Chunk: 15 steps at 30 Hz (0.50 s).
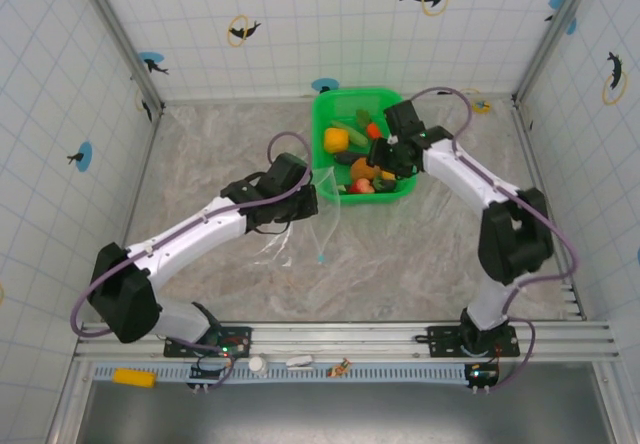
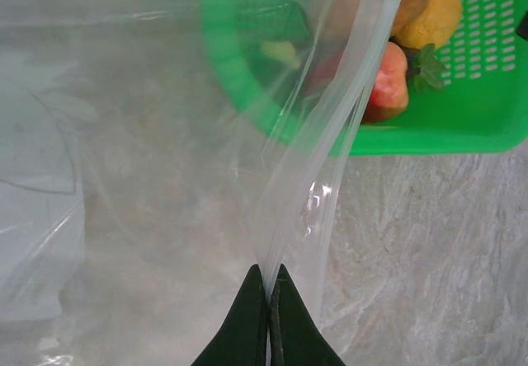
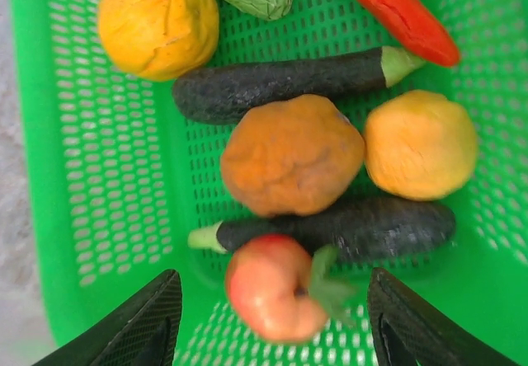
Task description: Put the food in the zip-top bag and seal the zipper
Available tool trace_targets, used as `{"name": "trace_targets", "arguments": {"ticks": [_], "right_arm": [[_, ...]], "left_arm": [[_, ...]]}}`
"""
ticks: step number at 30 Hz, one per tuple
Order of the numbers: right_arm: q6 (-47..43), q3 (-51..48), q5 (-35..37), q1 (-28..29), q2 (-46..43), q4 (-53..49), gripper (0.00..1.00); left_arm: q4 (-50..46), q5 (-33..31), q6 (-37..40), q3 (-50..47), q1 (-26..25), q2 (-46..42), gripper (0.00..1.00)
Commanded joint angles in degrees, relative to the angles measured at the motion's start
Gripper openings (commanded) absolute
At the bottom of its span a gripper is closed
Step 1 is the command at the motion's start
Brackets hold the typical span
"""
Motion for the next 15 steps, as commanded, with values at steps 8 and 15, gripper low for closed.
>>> {"name": "trace_targets", "arguments": {"ticks": [8, 15], "right_arm": [[-3.7, 10.8, -0.2, 2.7, 11.3, -17.0, 0.58], [-7.9, 0.1, 1.6, 3.2, 3.3, -19.4, 0.64]], "left_arm": [[-0.3, -4.6, -0.4, -2.4, 4.9, -7.5, 0.00], [2.0, -5.0, 0.6, -4.6, 5.8, -8.5, 0.00]]}}
